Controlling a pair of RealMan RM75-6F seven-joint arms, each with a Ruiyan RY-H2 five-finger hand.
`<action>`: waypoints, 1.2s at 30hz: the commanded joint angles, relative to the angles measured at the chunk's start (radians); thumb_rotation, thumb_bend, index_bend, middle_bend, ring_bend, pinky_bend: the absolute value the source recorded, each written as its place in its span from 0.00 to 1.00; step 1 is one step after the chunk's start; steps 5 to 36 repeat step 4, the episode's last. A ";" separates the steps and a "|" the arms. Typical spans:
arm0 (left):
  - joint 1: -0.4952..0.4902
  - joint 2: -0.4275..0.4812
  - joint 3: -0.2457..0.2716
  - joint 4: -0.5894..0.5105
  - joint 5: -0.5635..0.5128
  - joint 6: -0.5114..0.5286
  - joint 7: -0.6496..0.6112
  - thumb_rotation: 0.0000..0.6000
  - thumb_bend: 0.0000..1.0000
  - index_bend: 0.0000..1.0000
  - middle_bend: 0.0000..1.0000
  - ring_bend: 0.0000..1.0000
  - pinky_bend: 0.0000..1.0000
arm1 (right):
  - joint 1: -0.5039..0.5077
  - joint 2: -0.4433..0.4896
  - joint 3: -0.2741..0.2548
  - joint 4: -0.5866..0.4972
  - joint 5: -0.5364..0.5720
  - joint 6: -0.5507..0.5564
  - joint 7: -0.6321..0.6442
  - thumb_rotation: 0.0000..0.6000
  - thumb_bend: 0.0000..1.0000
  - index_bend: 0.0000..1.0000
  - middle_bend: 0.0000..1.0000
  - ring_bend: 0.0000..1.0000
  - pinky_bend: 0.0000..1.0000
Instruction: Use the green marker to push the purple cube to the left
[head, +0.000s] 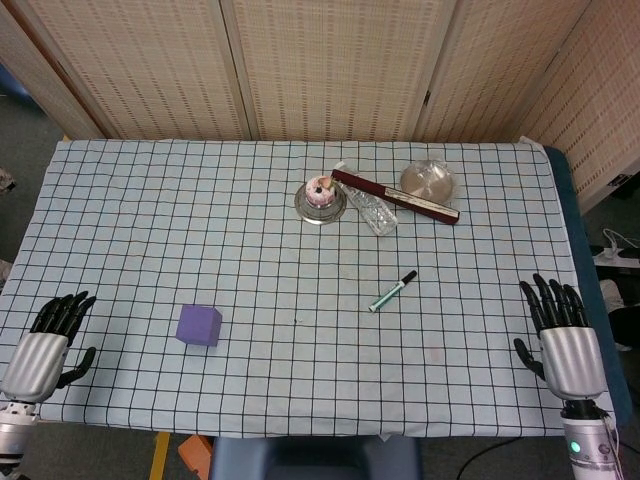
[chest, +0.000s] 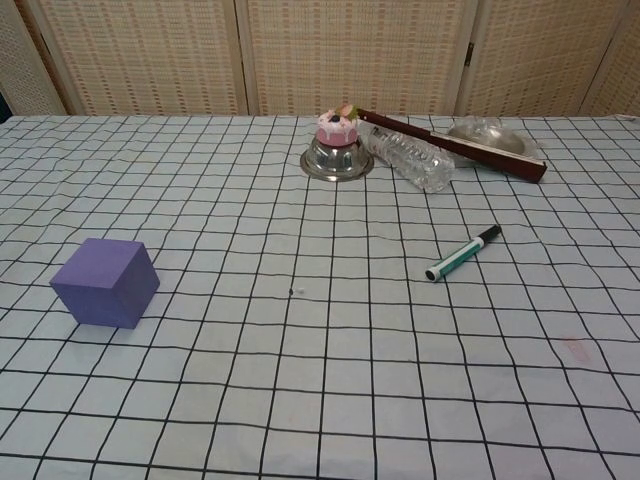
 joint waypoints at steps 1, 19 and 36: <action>0.002 -0.007 -0.003 -0.001 -0.004 0.003 0.016 1.00 0.44 0.00 0.00 0.00 0.07 | -0.029 0.021 0.036 0.017 -0.010 0.005 0.045 1.00 0.18 0.00 0.00 0.00 0.05; 0.002 -0.012 -0.004 0.000 -0.001 0.005 0.025 1.00 0.44 0.00 0.00 0.00 0.07 | -0.041 0.030 0.049 0.012 -0.015 -0.017 0.043 1.00 0.18 0.00 0.00 0.00 0.05; 0.002 -0.012 -0.004 0.000 -0.001 0.005 0.025 1.00 0.44 0.00 0.00 0.00 0.07 | -0.041 0.030 0.049 0.012 -0.015 -0.017 0.043 1.00 0.18 0.00 0.00 0.00 0.05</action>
